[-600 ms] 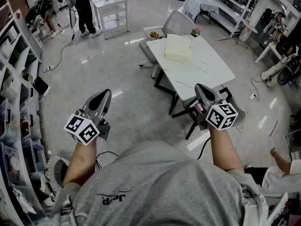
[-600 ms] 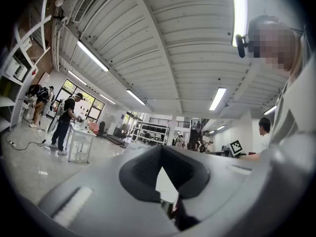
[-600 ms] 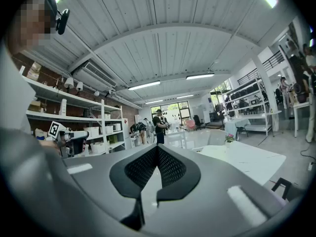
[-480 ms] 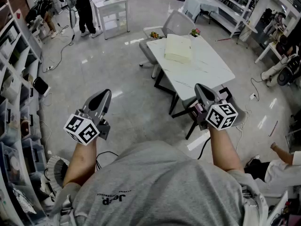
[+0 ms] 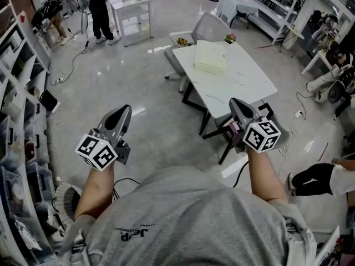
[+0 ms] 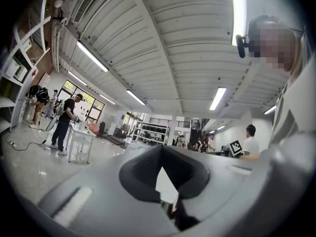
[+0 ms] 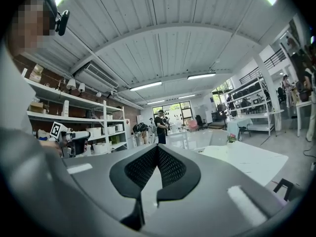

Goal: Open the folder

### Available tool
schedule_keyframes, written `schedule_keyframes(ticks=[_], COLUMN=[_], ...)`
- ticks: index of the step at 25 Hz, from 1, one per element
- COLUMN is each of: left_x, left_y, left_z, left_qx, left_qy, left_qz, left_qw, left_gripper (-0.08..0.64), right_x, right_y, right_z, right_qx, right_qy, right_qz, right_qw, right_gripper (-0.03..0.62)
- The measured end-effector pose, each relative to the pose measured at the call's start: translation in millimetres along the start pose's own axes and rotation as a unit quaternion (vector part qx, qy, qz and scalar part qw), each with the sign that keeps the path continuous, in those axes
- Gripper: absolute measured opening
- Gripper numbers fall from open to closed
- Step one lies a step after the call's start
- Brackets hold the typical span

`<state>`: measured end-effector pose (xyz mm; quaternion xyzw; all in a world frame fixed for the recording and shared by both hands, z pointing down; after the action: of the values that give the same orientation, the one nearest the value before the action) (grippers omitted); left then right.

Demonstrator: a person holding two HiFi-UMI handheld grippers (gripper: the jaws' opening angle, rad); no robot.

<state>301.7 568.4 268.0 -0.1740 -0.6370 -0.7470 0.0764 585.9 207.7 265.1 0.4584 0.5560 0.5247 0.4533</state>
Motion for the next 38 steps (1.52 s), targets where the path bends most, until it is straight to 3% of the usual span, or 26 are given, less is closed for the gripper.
schedule_keyframes(ticks=[6,7,8,10,11,21,26,31,38], left_x=[-9,-11,-13,-18,-22,-53,-41,10,151], left_y=[1,1,1,1,2,16,19,17,-18], left_z=[-4,-4,-4,-5,-6,-17,-21,-45,-107], left_qx=[0.0,0.0,-0.001,-0.001,-0.001,-0.008,-0.002,-0.001,-0.007], left_qy=[-0.006,-0.008,-0.01,-0.014,-0.016,-0.052,-0.064,-0.055,0.015], left_qz=[-0.003,-0.003,-0.004,-0.005,-0.006,-0.008,-0.007,0.001,0.004], left_qw=[1.0,1.0,0.9999,0.9999,0.9998,0.9986,0.998,0.9985,0.9999], left_gripper=[0.049,0.049,0.049,0.049,0.049,0.049,0.049,0.049,0.049], right_x=[-6,-7,-7,-11,-14,-53,-66,-71,-56], right_y=[-4,-6,-7,-9,-10,-8,0,12,7], right_z=[4,4,3,2,1,-1,-20,-62,-169], right_qx=[-0.026,-0.033,-0.038,-0.04,-0.039,-0.043,-0.038,-0.028,-0.024], right_qy=[-0.008,-0.018,-0.028,-0.041,-0.045,-0.073,-0.068,-0.052,0.009], right_qz=[0.005,0.003,0.001,0.002,0.004,0.014,0.012,0.012,0.027], right_qw=[1.0,0.999,0.999,0.998,0.998,0.996,0.997,0.998,0.999], right_gripper=[0.006,0.093,0.24,0.341,0.354,0.359,0.359,0.359,0.359])
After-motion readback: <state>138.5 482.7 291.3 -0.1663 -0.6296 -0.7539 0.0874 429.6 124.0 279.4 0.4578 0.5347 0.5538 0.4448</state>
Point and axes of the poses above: the fingertips, and each gripper's own axes: z backward along the fingers, x to its left, y out of its underside, the point moved 10 cm from there along z, backward along the fingers, and after that the axes turned 8 degrees about z, right-handed, at the moved point
